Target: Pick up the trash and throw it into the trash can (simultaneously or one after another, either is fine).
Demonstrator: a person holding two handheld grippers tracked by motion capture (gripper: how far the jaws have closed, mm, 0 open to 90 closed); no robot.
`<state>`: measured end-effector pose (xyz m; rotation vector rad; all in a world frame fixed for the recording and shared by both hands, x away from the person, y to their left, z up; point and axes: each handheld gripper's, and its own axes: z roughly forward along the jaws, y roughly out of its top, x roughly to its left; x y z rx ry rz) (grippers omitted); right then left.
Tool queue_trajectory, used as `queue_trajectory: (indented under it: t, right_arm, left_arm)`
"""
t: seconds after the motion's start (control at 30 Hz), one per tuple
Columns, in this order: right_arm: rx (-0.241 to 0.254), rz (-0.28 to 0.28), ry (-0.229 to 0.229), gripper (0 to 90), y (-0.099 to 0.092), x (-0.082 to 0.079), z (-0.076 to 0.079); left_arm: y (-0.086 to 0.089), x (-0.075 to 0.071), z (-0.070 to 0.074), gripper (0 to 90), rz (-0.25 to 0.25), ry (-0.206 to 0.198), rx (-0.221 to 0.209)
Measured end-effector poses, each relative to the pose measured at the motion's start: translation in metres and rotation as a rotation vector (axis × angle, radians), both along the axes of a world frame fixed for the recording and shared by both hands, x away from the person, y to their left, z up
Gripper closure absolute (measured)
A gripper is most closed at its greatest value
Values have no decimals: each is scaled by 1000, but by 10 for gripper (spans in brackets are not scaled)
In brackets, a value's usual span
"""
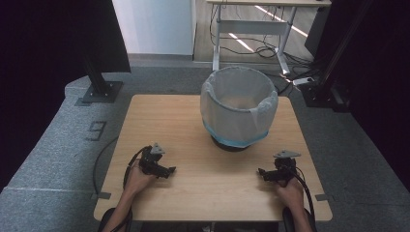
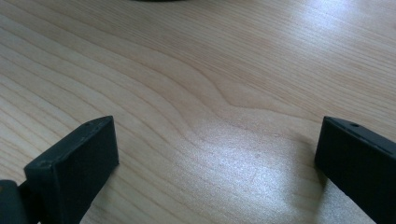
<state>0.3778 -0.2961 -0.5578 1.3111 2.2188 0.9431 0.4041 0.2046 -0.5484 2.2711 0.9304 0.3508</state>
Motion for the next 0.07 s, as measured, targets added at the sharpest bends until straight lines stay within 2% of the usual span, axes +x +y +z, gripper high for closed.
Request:
queue_trajectory:
  t: [0.07]
  right_arm:
    - [0,0,0,0,0,0,0]
  left_arm:
    - [1,0,0,0,1,2,-4]
